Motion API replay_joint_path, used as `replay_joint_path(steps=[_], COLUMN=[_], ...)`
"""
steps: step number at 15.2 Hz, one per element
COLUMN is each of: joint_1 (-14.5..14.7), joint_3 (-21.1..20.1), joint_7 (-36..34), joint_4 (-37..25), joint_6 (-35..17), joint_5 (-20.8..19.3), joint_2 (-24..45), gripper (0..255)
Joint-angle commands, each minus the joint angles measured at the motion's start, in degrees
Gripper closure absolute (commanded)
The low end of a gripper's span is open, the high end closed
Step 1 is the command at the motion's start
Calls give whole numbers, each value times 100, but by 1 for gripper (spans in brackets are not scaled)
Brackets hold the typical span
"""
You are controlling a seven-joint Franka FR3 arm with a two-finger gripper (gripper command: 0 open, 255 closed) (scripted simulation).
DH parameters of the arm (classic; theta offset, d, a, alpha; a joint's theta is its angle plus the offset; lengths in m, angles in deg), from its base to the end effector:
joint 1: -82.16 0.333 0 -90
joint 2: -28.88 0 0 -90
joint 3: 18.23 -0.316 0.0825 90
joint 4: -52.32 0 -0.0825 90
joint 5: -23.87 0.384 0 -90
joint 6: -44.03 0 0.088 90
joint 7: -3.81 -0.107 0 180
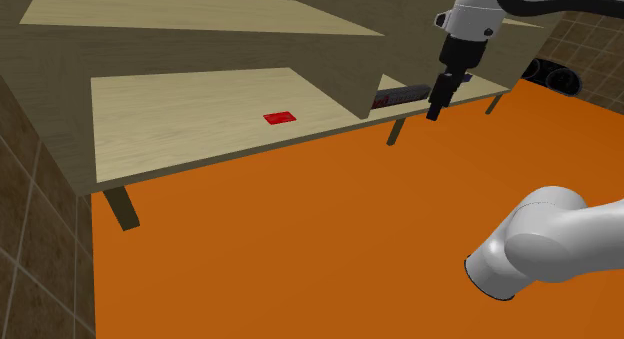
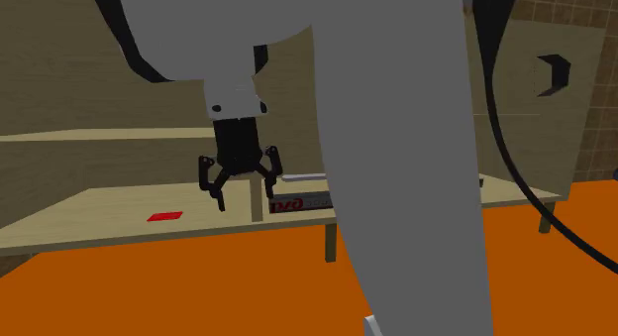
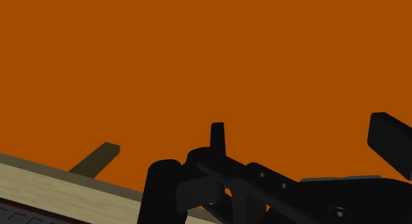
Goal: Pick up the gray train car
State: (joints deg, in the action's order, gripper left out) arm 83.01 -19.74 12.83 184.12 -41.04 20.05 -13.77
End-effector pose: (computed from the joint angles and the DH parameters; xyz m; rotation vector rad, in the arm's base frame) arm 0.3094 0.0077 0.5968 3.0460 0.2866 -0.1170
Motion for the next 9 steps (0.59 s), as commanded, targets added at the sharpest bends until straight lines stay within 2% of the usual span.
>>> replay_joint_path(steps=[1, 9], joint_1=[0, 243], joint_3=[0, 1400], joint_7=[0, 2753], joint_4=[0, -120], joint_6=[0, -529], joint_5=[0, -842], joint_2=[0, 356], gripper=[0, 0])
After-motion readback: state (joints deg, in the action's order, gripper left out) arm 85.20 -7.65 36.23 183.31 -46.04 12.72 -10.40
